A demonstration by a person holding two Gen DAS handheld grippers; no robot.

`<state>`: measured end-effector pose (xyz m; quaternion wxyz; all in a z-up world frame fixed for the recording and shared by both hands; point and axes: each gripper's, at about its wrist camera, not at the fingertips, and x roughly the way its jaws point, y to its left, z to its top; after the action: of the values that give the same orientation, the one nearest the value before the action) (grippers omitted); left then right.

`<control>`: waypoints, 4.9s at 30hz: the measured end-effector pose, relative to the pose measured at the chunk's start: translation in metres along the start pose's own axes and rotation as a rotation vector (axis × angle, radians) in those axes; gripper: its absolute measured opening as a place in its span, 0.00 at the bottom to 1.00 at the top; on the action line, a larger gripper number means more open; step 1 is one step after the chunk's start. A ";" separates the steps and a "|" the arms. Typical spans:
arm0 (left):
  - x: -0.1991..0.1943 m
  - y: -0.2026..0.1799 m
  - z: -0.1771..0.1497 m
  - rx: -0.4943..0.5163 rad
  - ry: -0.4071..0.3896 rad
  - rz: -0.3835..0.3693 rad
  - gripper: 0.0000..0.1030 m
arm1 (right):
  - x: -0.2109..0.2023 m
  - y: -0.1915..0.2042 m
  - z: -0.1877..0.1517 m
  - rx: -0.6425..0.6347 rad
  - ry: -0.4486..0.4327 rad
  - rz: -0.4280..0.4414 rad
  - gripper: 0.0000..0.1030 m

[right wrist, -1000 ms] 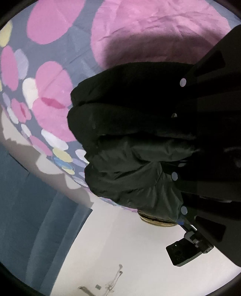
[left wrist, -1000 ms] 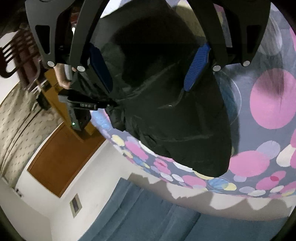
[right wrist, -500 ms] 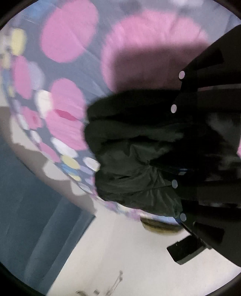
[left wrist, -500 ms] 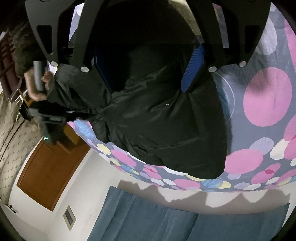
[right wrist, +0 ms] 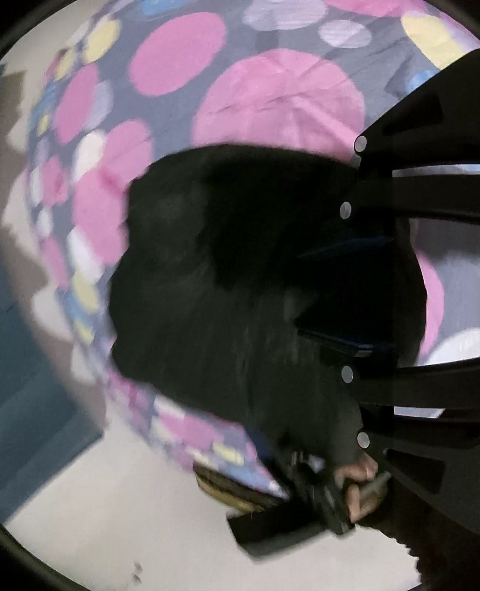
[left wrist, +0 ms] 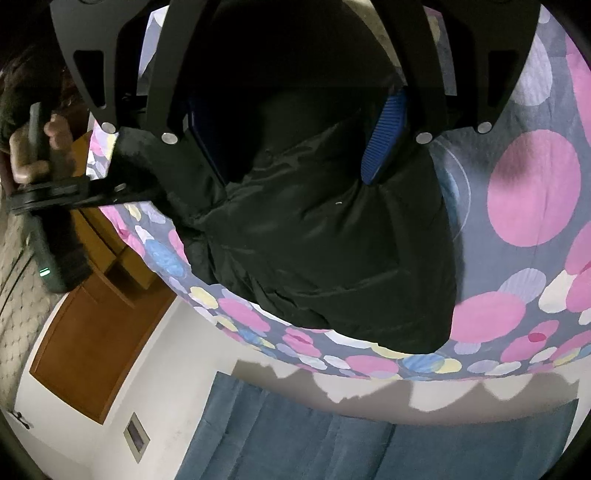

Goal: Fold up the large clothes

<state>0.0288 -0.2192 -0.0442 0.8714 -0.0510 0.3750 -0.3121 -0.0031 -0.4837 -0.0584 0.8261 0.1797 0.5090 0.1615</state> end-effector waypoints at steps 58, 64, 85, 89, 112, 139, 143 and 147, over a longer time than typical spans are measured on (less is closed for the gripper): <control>0.041 0.014 0.029 0.061 0.109 0.113 0.63 | 0.004 0.015 0.041 -0.045 -0.126 -0.060 0.40; 0.043 0.014 0.029 0.058 0.101 0.123 0.63 | -0.007 0.019 0.014 -0.095 -0.100 -0.046 0.40; -0.015 0.026 0.023 -0.004 -0.077 0.148 0.88 | -0.014 0.020 -0.015 -0.056 -0.191 -0.088 0.84; -0.029 0.053 0.010 -0.094 -0.088 0.102 0.91 | -0.032 0.007 -0.007 -0.039 -0.251 -0.083 0.85; 0.013 0.069 -0.008 -0.209 0.022 -0.084 0.96 | 0.064 -0.039 0.016 0.169 -0.133 0.069 0.84; -0.064 0.191 -0.012 -0.309 -0.059 0.069 0.96 | 0.156 0.082 0.089 0.043 -0.054 0.154 0.84; -0.068 0.198 -0.011 -0.311 -0.071 0.080 0.96 | 0.161 0.089 0.090 0.038 -0.048 0.158 0.84; -0.069 0.202 -0.011 -0.309 -0.073 0.085 0.96 | 0.162 0.089 0.089 0.034 -0.045 0.165 0.84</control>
<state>0.0877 -0.0158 -0.0745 0.8787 -0.1797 0.3884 -0.2115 0.1391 -0.3434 -0.1071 0.8181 0.2384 0.4766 0.2163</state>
